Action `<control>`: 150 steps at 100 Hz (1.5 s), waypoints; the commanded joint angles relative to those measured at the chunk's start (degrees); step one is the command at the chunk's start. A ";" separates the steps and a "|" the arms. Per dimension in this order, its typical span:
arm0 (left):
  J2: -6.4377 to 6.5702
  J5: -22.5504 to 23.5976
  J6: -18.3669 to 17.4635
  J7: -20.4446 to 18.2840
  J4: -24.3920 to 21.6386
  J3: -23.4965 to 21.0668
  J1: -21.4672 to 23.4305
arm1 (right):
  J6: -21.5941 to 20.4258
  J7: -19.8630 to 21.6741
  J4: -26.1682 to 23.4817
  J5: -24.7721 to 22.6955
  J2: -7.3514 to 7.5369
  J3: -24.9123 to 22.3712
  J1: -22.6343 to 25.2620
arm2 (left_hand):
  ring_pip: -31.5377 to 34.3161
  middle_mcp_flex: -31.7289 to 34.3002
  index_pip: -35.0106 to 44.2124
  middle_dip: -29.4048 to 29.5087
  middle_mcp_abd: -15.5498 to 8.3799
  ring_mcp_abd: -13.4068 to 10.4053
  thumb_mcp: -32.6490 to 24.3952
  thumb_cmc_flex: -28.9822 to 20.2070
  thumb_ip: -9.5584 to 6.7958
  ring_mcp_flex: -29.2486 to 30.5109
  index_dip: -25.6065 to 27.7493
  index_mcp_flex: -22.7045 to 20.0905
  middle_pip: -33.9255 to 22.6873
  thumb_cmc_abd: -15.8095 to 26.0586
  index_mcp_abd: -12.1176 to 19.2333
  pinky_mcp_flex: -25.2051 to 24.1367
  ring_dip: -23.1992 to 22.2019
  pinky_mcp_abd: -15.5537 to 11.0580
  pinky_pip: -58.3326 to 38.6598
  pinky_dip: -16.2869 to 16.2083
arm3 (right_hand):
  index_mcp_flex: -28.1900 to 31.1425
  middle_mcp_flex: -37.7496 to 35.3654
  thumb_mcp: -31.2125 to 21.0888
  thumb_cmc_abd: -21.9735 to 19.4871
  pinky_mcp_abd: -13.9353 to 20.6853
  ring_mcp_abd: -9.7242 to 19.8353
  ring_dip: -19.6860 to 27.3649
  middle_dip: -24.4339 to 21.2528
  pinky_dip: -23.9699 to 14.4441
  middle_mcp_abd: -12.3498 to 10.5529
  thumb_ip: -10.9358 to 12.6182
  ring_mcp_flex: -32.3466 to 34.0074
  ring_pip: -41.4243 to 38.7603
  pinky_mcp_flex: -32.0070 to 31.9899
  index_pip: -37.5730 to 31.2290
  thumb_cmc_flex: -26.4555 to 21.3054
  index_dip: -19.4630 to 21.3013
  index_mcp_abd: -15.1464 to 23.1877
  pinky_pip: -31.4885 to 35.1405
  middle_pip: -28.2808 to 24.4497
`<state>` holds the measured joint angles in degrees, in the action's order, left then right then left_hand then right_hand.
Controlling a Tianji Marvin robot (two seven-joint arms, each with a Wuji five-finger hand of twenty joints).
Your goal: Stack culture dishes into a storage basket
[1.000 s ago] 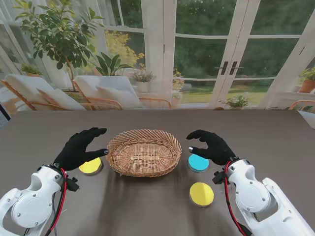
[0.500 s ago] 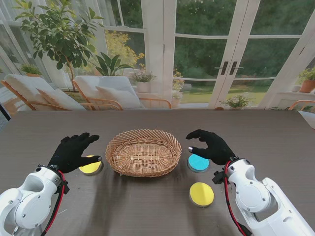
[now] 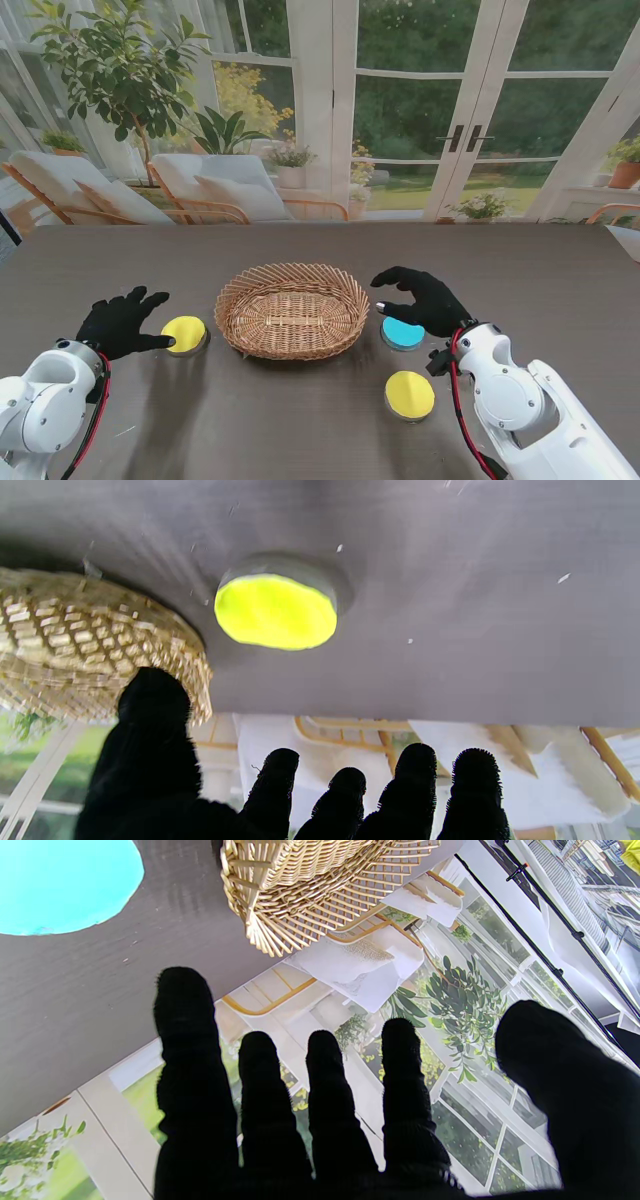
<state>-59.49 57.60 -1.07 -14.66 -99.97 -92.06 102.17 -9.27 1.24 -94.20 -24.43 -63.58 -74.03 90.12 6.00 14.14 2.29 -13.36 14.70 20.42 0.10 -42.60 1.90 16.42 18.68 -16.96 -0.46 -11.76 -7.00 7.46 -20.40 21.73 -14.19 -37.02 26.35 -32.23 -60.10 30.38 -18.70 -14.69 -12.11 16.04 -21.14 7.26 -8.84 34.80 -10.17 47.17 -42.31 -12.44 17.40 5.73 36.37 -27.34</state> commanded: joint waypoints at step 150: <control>1.55 2.79 2.98 -2.15 18.27 16.48 -15.85 | -0.09 1.65 1.51 0.91 -0.03 0.65 -0.25 | 4.14 -6.65 -3.24 3.20 4.53 2.10 0.14 -0.09 -0.55 3.73 -6.16 9.28 0.60 -2.51 1.17 1.89 -4.96 3.15 -11.13 -6.74 | 0.73 0.43 0.53 -0.78 -0.63 0.60 0.45 -0.35 -2.62 0.86 1.73 -0.71 0.15 -30.67 0.89 0.43 -0.07 0.88 -1.62 0.49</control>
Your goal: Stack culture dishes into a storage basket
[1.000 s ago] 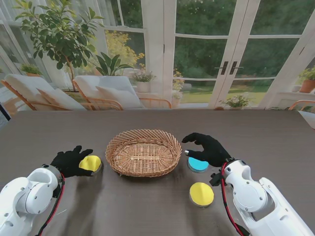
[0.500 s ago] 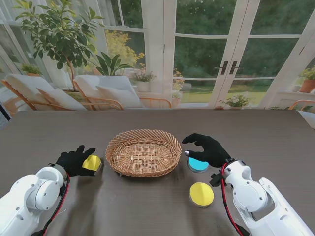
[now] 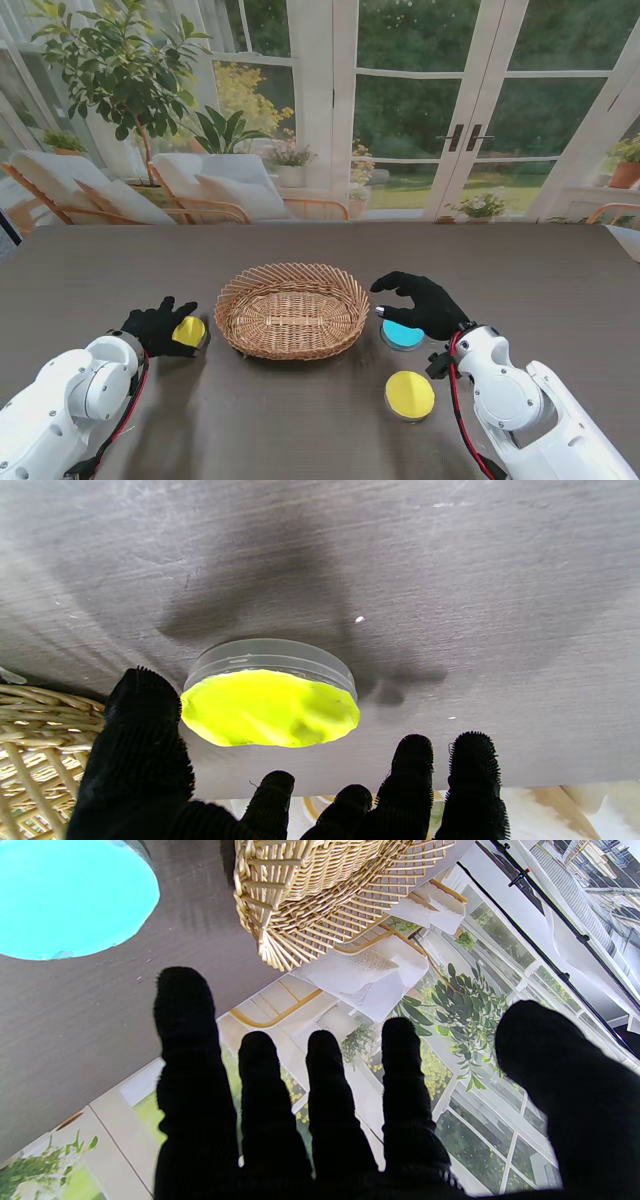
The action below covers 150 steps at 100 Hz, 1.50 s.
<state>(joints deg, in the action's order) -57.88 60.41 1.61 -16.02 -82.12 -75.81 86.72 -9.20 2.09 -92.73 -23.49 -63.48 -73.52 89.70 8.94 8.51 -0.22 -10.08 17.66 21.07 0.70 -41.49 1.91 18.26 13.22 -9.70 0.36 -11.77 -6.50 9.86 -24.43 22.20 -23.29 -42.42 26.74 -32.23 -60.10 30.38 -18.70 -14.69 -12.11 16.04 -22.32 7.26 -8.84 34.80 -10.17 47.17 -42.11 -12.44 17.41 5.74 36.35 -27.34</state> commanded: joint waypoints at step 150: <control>-0.36 -0.72 -0.29 5.07 4.86 2.48 -1.87 | 0.03 1.18 0.30 0.81 -0.15 0.08 0.09 | 58.06 34.02 13.25 -20.98 0.35 -15.02 -33.81 -5.78 1.38 33.96 18.21 -18.05 -13.01 -15.05 7.47 30.56 -33.71 -7.86 -73.53 -5.68 | 0.92 0.46 0.46 -0.71 -0.70 0.56 0.43 -0.35 -1.57 0.86 1.71 -0.69 0.15 -30.68 0.68 0.32 0.02 0.61 -1.82 0.52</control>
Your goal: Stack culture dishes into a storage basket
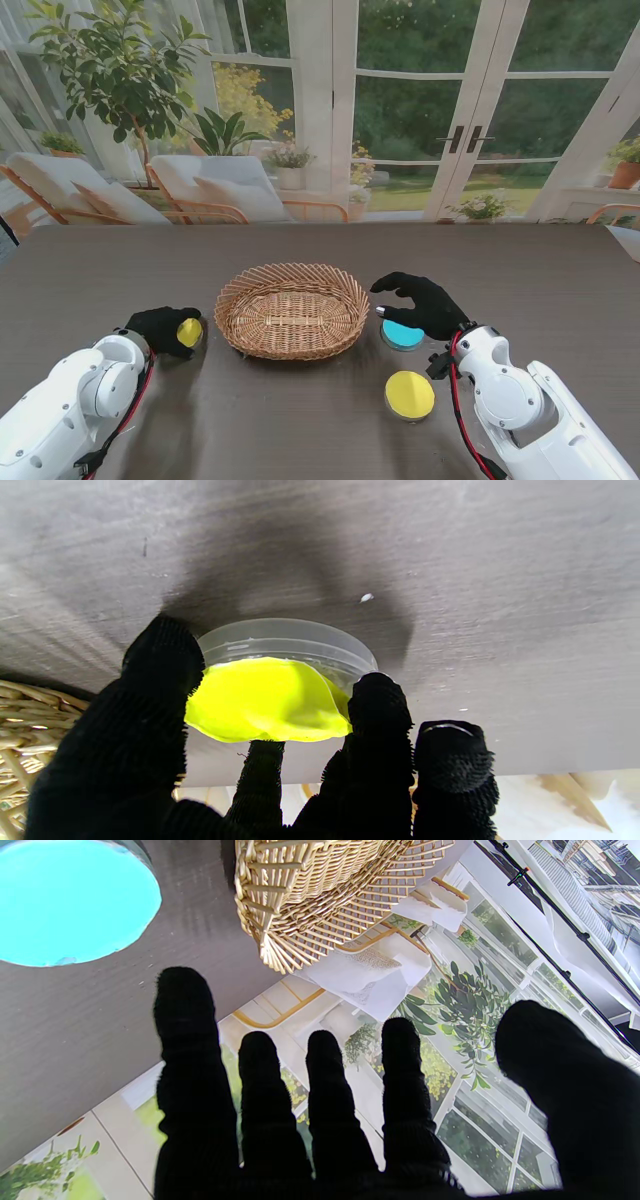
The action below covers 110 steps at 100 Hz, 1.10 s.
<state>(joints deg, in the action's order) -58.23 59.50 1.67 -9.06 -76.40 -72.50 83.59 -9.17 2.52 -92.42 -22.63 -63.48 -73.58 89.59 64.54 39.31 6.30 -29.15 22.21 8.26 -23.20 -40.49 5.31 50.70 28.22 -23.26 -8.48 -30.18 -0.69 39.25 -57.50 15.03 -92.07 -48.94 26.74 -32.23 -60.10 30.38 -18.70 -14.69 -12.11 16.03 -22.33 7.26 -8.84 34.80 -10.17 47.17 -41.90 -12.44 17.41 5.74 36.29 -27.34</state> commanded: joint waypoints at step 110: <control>-0.62 -3.08 -16.33 -9.52 -35.99 -14.53 20.04 | 0.04 0.43 -0.13 -0.26 -0.20 0.05 0.16 | 2.52 4.14 5.76 -1.88 -3.81 -2.07 -6.13 -6.43 -2.15 1.14 2.46 -6.71 -3.75 5.08 0.60 -0.09 -0.50 -0.52 -4.08 1.55 | 1.10 0.45 0.45 -0.68 -0.73 0.55 0.44 -0.35 -1.67 0.86 1.67 -0.72 0.16 -30.65 0.46 0.29 0.01 0.56 -1.93 0.51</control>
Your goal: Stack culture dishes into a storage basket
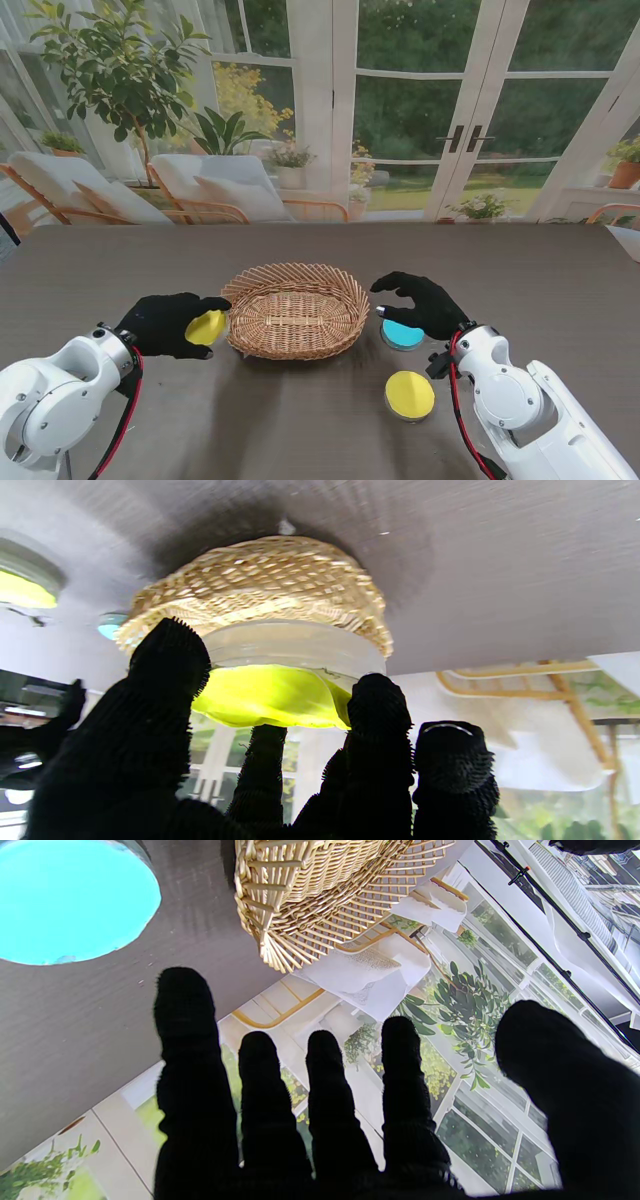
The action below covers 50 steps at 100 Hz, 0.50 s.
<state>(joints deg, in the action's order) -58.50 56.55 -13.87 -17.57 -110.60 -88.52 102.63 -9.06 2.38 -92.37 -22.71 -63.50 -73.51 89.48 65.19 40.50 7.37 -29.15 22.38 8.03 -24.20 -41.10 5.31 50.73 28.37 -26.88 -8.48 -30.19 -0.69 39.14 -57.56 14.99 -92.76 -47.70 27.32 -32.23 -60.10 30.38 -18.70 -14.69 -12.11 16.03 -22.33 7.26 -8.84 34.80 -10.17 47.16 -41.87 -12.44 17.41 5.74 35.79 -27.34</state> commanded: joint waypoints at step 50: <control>-0.25 3.73 1.77 1.58 -5.40 13.19 4.97 | -0.32 0.02 -0.20 -0.24 -0.28 -0.41 0.33 | 1.74 2.79 4.34 -1.72 -3.45 -1.71 -3.22 -5.80 -2.36 1.23 1.96 -3.30 -3.56 6.06 0.29 0.47 -0.31 -1.18 -3.67 0.59 | 0.58 0.41 0.43 -0.63 -0.73 0.50 0.45 -0.37 -1.72 0.85 1.68 -0.71 0.18 -30.64 0.44 0.26 0.00 0.52 -1.50 0.55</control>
<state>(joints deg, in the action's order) -58.29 60.13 -12.20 -15.17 -116.18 -76.78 107.02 -9.19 1.79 -92.38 -22.80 -63.56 -73.93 89.51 65.20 40.62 7.65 -29.15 22.38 8.00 -23.87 -41.14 5.29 50.75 28.37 -27.61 -8.53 -29.89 -0.69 39.14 -57.57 14.66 -92.76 -47.66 27.32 -32.23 -60.10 30.38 -18.70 -14.69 -12.11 16.03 -22.33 7.26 -8.84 34.80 -10.17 47.16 -41.85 -12.44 17.40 5.74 35.78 -27.34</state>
